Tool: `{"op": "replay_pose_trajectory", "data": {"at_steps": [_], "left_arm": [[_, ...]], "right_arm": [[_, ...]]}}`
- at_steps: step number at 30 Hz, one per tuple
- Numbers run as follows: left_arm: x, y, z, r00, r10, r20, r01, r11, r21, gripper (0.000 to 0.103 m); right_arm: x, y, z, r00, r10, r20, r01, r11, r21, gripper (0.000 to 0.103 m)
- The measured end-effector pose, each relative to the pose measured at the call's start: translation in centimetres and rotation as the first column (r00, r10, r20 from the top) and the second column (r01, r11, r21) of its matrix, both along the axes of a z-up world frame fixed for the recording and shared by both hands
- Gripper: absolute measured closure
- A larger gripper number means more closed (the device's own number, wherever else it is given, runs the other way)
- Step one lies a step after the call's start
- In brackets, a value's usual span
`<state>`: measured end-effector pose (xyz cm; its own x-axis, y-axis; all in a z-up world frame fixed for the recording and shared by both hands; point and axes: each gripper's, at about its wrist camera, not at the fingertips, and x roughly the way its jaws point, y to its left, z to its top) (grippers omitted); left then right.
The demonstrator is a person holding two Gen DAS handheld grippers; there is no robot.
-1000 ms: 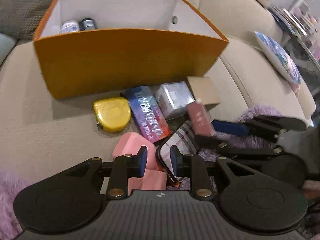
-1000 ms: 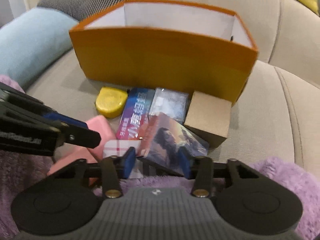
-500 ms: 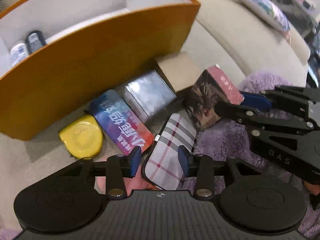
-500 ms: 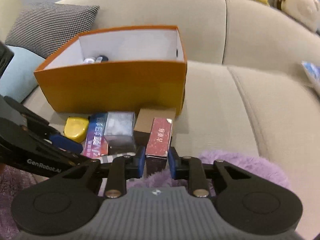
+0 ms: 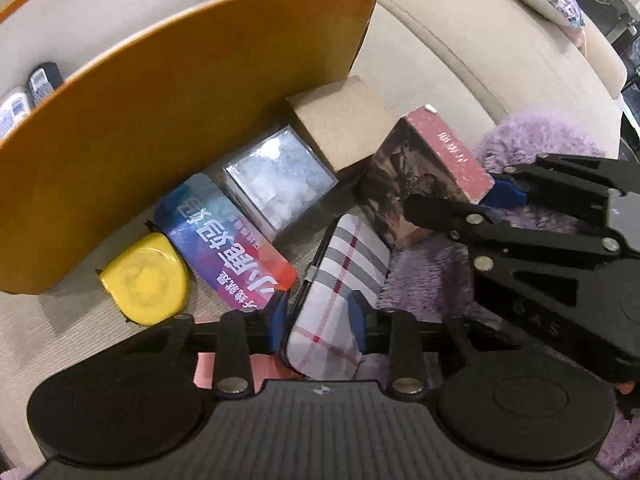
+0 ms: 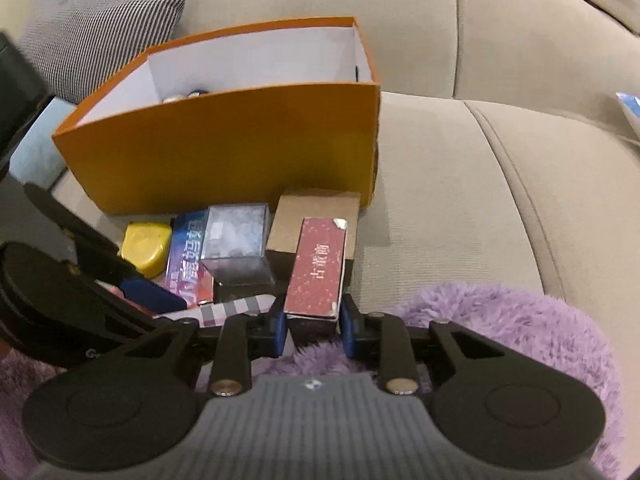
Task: Organize rigid objects
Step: 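Grasp the plaid phone case with the left tool while the right tool grasps the red card box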
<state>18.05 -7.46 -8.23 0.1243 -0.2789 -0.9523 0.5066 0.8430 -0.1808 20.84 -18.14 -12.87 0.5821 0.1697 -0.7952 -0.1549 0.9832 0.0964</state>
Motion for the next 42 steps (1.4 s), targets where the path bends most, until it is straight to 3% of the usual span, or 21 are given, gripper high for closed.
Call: {"op": "replay_pose_trajectory", "data": {"at_steps": [8,13,18,24,31,34,38,42], "left_arm": [[-0.7,-0.5,2.4,1.0,-0.017,-0.025,0.015,0.998,-0.061,0.079],[0.3,-1.7,1.3,0.998,-0.021,-0.052,0.019,0.999,-0.04,0.083],[1.8,-0.8,-0.4,0.99,0.008,-0.14,-0.024,0.993,-0.114,0.081],[1.2,0.0,-1.1,0.99,0.076,-0.116,-0.091,0.987,-0.132,0.077],[-1.2,1.4,0.3,0.988,0.149,-0.047,-0.155,0.973,-0.168,0.083],[-2.2,3.3,1.5,0.976,0.217,-0.017,-0.216,0.957,-0.192,0.084],[-3.2,5.9,2.8,0.948,0.32,0.012,-0.304,0.913,-0.271,0.084],[-4.3,8.6,3.9,0.895,0.445,0.044,-0.408,0.853,-0.327,0.084]], "right_arm": [[-0.1,-0.6,0.0,1.0,-0.016,-0.003,0.016,0.999,0.045,0.078],[-0.1,-0.6,-0.1,1.0,-0.019,-0.005,0.019,0.999,0.039,0.079],[-0.2,-0.9,-0.2,0.999,-0.037,-0.016,0.038,0.998,0.053,0.078],[0.0,-1.0,-0.3,0.999,-0.044,-0.021,0.046,0.997,0.067,0.078],[-0.5,-1.0,-0.1,0.999,-0.037,0.0,0.037,0.997,0.066,0.079],[-1.1,-1.2,0.6,0.999,-0.043,0.029,0.04,0.996,0.08,0.079],[-1.6,-1.4,1.8,0.999,-0.032,0.038,0.027,0.992,0.122,0.079],[-1.5,-0.4,2.9,0.998,0.056,-0.007,-0.054,0.983,0.177,0.079]]}}
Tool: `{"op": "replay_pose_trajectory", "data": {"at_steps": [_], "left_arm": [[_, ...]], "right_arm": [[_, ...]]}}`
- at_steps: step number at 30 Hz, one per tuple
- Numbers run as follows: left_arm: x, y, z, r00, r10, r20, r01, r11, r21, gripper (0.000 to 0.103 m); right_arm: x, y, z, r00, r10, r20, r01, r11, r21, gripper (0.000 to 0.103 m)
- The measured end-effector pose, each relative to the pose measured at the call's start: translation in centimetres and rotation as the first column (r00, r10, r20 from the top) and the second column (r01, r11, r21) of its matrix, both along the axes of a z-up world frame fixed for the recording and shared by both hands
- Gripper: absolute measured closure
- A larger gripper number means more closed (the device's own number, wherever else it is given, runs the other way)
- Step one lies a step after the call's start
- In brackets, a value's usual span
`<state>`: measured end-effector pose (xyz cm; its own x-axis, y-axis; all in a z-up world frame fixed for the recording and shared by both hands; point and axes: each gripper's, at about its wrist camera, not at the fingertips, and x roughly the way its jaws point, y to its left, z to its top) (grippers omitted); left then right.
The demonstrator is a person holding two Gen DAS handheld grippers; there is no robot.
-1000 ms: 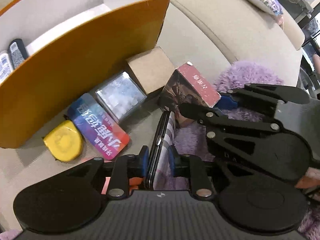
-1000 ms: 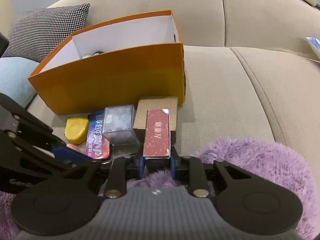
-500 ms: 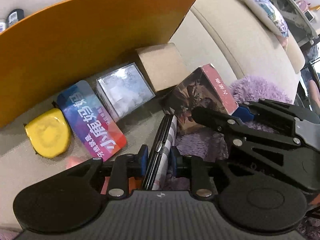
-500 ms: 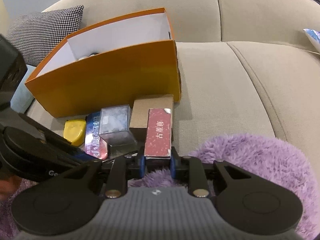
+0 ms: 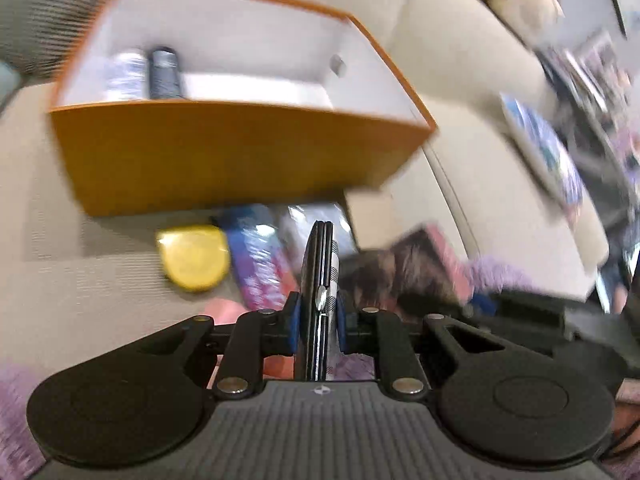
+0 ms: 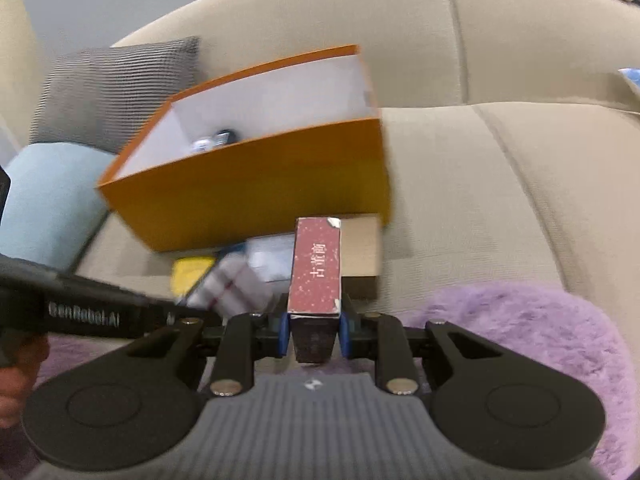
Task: Organize rigid objects
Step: 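Grasp the plaid phone case with the left tool while the right tool grasps the red card box, then lift the phone case and red box and carry both into the orange box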
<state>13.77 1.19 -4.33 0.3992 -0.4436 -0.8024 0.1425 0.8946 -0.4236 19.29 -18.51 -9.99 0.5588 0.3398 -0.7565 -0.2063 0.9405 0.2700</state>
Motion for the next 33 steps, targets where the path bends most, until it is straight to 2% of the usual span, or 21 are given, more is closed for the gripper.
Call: {"op": "replay_pose_trajectory", "data": {"at_steps": [3,6,11,14,17,22,26,29,33], "left_arm": [[-0.2,1.4,-0.6,0.996,0.084,-0.008,-0.083,0.996,0.017,0.084],[-0.2,2.1,-1.5,0.99,0.135,-0.026,-0.135,0.991,0.003,0.083],[0.2,1.9,-1.6,0.992,0.121,-0.035,-0.12,0.992,0.029,0.082],[0.4,1.8,-1.5,0.992,0.114,-0.049,-0.111,0.992,0.057,0.08],[0.5,1.8,-1.9,0.992,0.107,-0.073,-0.105,0.994,0.037,0.08],[0.4,1.2,-2.3,0.993,0.073,-0.089,-0.07,0.997,0.031,0.082],[-0.2,1.7,-1.9,0.995,0.084,-0.061,-0.085,0.996,-0.02,0.084],[-0.6,2.0,-0.6,0.994,0.106,-0.028,-0.107,0.994,-0.034,0.085],[-0.6,2.9,1.8,0.99,0.141,0.005,-0.14,0.984,-0.107,0.085]], "right_arm": [[0.4,1.7,-0.1,0.995,0.082,-0.061,-0.08,0.996,0.025,0.079],[0.8,3.6,-1.1,0.99,0.112,-0.09,-0.116,0.992,-0.04,0.079],[1.5,4.4,-2.2,0.991,0.111,-0.076,-0.115,0.992,-0.049,0.079],[1.9,4.5,-3.3,0.989,0.11,-0.103,-0.115,0.992,-0.052,0.078],[1.3,4.6,-3.9,0.986,0.116,-0.116,-0.123,0.991,-0.06,0.078],[0.9,3.9,-3.1,0.993,0.09,-0.077,-0.094,0.995,-0.039,0.078],[0.6,3.2,-2.7,0.995,0.067,-0.073,-0.068,0.997,-0.023,0.079],[0.4,2.6,-2.0,0.997,0.047,-0.068,-0.047,0.999,0.003,0.08],[0.6,2.5,0.7,0.998,0.062,-0.017,-0.061,0.998,0.026,0.08]]}}
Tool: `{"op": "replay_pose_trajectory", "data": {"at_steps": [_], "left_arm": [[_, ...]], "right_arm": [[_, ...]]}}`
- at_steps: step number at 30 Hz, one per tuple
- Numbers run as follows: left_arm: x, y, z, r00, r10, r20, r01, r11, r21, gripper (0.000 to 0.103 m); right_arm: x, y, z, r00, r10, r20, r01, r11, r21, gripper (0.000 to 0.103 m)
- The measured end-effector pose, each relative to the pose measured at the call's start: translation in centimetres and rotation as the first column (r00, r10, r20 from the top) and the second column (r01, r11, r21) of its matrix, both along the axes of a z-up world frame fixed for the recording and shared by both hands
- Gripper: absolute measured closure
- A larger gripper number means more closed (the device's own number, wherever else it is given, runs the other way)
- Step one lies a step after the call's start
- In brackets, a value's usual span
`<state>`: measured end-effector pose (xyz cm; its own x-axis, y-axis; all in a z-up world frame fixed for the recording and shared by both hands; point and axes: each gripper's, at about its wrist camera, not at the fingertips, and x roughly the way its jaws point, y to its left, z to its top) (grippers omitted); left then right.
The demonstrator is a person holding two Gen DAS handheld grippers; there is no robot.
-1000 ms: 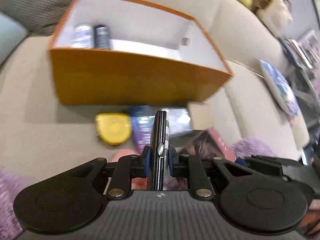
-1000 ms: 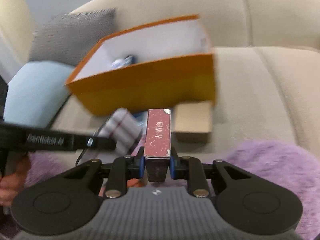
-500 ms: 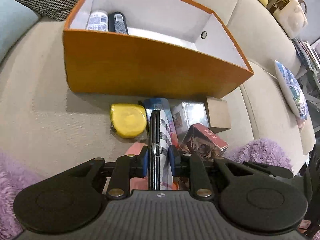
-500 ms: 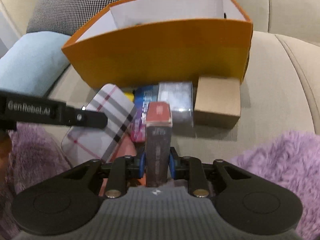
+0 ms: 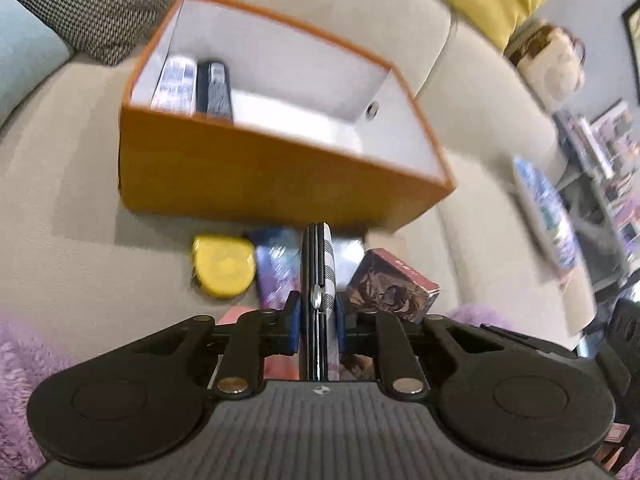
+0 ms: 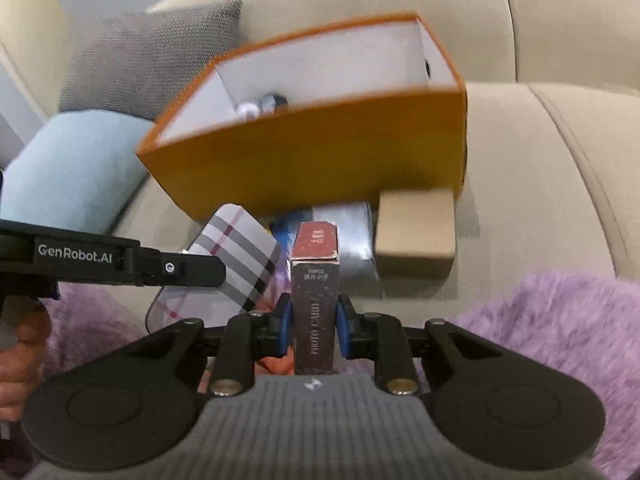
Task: Organize rigid objects
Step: 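Lift the phone case and red box and carry both into the orange box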
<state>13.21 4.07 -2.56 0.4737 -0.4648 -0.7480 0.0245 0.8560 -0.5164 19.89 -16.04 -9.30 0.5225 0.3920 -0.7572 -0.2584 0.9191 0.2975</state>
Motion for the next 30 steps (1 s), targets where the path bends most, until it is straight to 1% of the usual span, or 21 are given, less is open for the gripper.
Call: {"op": "replay_pose_trajectory", "data": {"at_steps": [2,6,10,13,15,16,18,20,23,27,30], "left_arm": [[0.4,0.3,1.3,1.0,0.014,0.025,-0.013,1.0,-0.017,0.085],[1.9,1.3,3.9,0.997,0.04,0.073,-0.036,0.998,-0.056,0.085],[4.5,2.2,6.4,0.99,0.056,0.127,-0.05,0.998,-0.049,0.085],[7.1,2.8,7.3,0.988,0.067,0.142,-0.059,0.997,-0.058,0.085],[9.1,3.0,7.3,0.987,0.068,0.147,-0.062,0.997,-0.046,0.085],[10.1,3.2,7.1,0.988,0.071,0.136,-0.065,0.997,-0.047,0.085],[12.2,3.4,6.1,0.991,0.08,0.108,-0.075,0.996,-0.05,0.085],[14.2,3.3,4.5,0.993,0.078,0.091,-0.076,0.997,-0.03,0.085],[17.1,3.1,1.6,0.996,0.087,0.035,-0.086,0.996,-0.008,0.085],[20.1,2.7,-1.5,0.995,0.095,-0.024,-0.095,0.995,0.034,0.085],[21.8,2.5,-3.5,0.99,0.124,-0.072,-0.124,0.992,0.004,0.085]], "right_arm": [[0.5,0.0,1.7,1.0,0.011,0.028,-0.012,1.0,0.011,0.08],[2.4,-0.6,4.6,0.999,0.018,0.026,-0.02,0.997,0.071,0.08],[5.2,-0.6,7.3,0.997,0.05,0.05,-0.055,0.994,0.096,0.08],[8.0,-0.5,9.3,0.996,0.07,0.057,-0.077,0.989,0.124,0.08],[10.0,-0.3,10.1,0.996,0.079,0.047,-0.085,0.986,0.145,0.08],[11.4,0.0,10.3,0.996,0.084,0.042,-0.089,0.985,0.148,0.08],[13.7,0.7,10.1,0.995,0.094,0.023,-0.096,0.988,0.118,0.08],[16.2,1.3,9.0,0.995,0.101,-0.021,-0.098,0.991,0.091,0.08],[19.9,2.2,6.2,0.987,0.116,-0.113,-0.108,0.991,0.072,0.08],[24.3,3.4,2.1,0.972,0.1,-0.212,-0.104,0.995,-0.01,0.08],[26.8,3.9,0.2,0.957,0.088,-0.276,-0.09,0.996,0.006,0.08]]}}
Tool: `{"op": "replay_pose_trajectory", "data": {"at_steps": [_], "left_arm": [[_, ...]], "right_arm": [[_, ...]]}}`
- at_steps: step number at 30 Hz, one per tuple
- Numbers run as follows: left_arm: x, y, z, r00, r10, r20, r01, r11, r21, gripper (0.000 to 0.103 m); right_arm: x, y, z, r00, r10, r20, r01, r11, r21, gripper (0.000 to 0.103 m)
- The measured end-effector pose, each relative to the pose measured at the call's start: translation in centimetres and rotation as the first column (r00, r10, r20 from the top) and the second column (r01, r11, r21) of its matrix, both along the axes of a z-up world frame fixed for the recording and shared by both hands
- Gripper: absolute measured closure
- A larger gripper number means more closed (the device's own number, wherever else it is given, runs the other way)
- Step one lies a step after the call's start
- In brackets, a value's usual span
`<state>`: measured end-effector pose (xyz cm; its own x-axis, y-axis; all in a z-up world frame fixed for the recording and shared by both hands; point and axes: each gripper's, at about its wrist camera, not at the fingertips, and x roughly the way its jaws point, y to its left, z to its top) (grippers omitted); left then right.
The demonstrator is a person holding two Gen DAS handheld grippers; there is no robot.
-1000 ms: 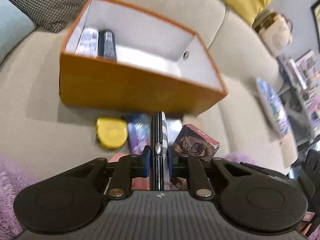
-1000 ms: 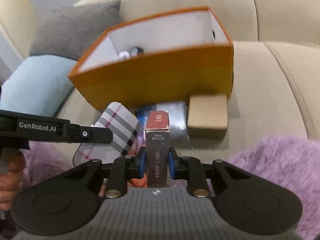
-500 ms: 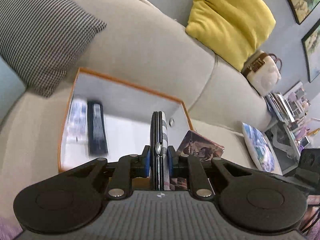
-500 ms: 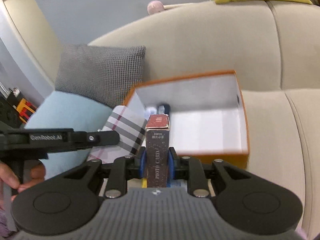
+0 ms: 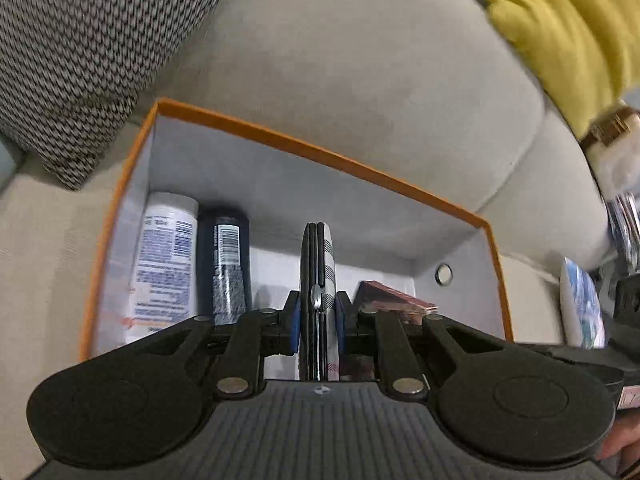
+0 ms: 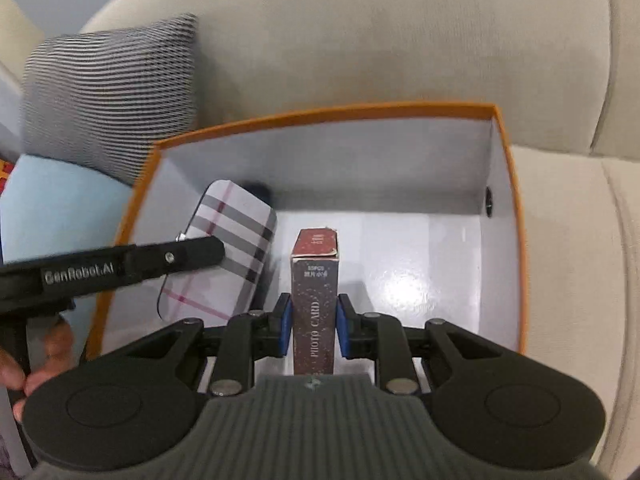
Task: Organize rigid objects
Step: 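Lift the phone case and red box and carry both into the orange box, then lower the phone case with the left tool while the right tool lowers the red box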
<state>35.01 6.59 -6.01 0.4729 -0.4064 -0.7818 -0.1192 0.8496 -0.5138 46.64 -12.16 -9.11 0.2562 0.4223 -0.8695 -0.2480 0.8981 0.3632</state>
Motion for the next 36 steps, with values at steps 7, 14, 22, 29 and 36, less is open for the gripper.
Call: {"op": "replay_pose_trajectory", "data": {"at_steps": [7,14,22,29,36], "left_arm": [[2.6,-0.1,-3.3,0.996,0.049,-0.073,-0.052,0.998,-0.031,0.085],[2.9,-0.4,-4.7,0.996,0.05,-0.079,-0.051,0.999,-0.017,0.084],[3.4,-2.7,-3.4,0.994,-0.067,-0.085,0.083,0.975,0.207,0.076],[3.2,-4.4,-1.8,0.975,-0.216,-0.06,0.223,0.916,0.332,0.064],[0.8,-6.2,-1.4,0.864,-0.497,-0.08,0.479,0.764,0.433,0.059]], "right_arm": [[3.3,1.2,-2.1,0.998,-0.007,-0.06,0.007,1.0,0.009,0.08],[5.3,1.1,-3.9,0.996,-0.058,-0.07,0.059,0.998,0.013,0.08],[5.4,2.2,-3.8,1.0,-0.016,0.007,0.017,0.992,-0.124,0.069],[4.8,4.4,-3.8,0.988,0.151,0.033,-0.139,0.96,-0.242,0.062],[2.5,4.4,-3.8,0.927,0.376,-0.001,-0.355,0.876,-0.325,0.044]]}}
